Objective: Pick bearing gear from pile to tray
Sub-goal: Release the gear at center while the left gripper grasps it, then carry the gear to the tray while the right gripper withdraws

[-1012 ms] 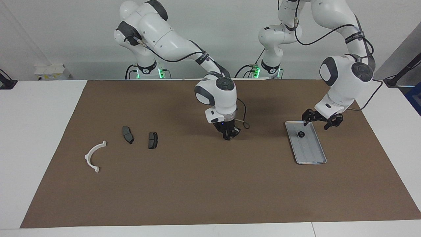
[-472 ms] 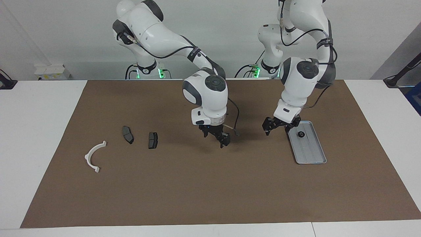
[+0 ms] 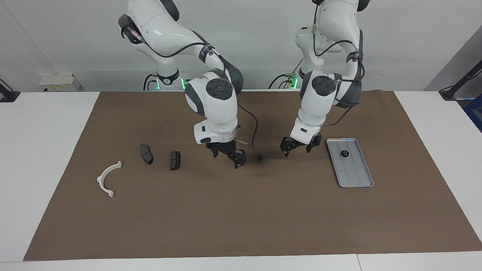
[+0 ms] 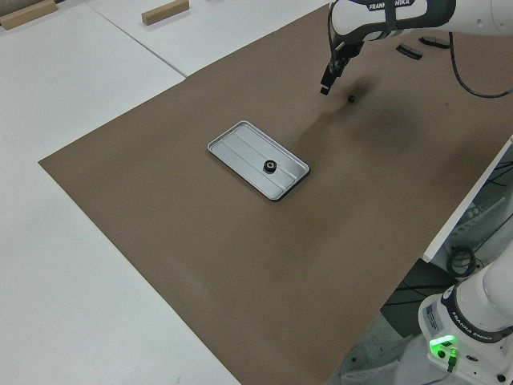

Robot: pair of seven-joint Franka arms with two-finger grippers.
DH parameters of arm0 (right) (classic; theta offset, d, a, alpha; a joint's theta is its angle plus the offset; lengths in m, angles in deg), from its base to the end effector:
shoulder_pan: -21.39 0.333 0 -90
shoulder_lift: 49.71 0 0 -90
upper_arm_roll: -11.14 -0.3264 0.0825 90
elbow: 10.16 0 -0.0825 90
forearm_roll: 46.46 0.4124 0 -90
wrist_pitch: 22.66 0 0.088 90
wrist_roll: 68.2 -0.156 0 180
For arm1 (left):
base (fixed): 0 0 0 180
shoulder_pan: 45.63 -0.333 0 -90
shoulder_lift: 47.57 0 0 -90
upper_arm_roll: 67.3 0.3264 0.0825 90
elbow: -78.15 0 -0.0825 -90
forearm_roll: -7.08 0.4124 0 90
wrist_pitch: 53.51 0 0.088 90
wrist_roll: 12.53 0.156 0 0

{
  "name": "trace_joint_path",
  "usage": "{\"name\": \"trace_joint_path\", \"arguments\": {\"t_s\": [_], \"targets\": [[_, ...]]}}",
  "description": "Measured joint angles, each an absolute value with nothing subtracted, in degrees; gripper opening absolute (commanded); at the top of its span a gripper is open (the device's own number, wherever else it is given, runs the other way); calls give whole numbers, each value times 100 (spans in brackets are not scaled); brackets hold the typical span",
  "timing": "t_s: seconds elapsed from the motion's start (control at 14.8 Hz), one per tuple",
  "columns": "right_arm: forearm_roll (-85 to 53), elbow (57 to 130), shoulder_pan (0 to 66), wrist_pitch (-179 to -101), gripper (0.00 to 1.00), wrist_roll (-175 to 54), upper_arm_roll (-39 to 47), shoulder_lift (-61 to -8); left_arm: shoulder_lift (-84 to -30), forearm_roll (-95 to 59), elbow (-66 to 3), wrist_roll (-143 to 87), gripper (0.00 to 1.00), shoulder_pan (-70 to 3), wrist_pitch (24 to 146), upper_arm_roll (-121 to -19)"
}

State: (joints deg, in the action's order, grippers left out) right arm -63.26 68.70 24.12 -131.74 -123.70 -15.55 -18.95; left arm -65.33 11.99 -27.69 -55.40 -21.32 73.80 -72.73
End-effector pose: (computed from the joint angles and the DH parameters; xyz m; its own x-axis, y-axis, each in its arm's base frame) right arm 0.6855 0.2830 0.3846 0.9076 -0.4145 0.0669 -0.4147 -0.9099 -0.0103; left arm 0.5819 -0.3228 0.3101 0.9799 0.1838 0.0771 0.1833 -0.9830 0.0135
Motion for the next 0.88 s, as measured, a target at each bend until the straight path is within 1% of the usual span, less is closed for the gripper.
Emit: {"name": "trace_joint_path", "arguments": {"t_s": [0.13,0.4,0.67,0.88], "targets": [[-6322,6872,2152,-13069,100,-11574,-1555,-1956,-6776,1235,-2558,-5844,100,-1876,7382,-7268],[-6319,6872,1711,-12843,100,-10272,-1554,-2035,-7028,1240,-2495,-6079,100,-1677,7670,-7265],[-6317,6872,1326,-12726,100,-9416,-1554,-2095,-7115,1241,-2556,-6093,100,-1576,7764,-7275],[-6317,6873,1269,-12719,100,-9326,-1556,-2103,-7115,1242,-2679,-6103,100,-1469,7768,-7276]]}}
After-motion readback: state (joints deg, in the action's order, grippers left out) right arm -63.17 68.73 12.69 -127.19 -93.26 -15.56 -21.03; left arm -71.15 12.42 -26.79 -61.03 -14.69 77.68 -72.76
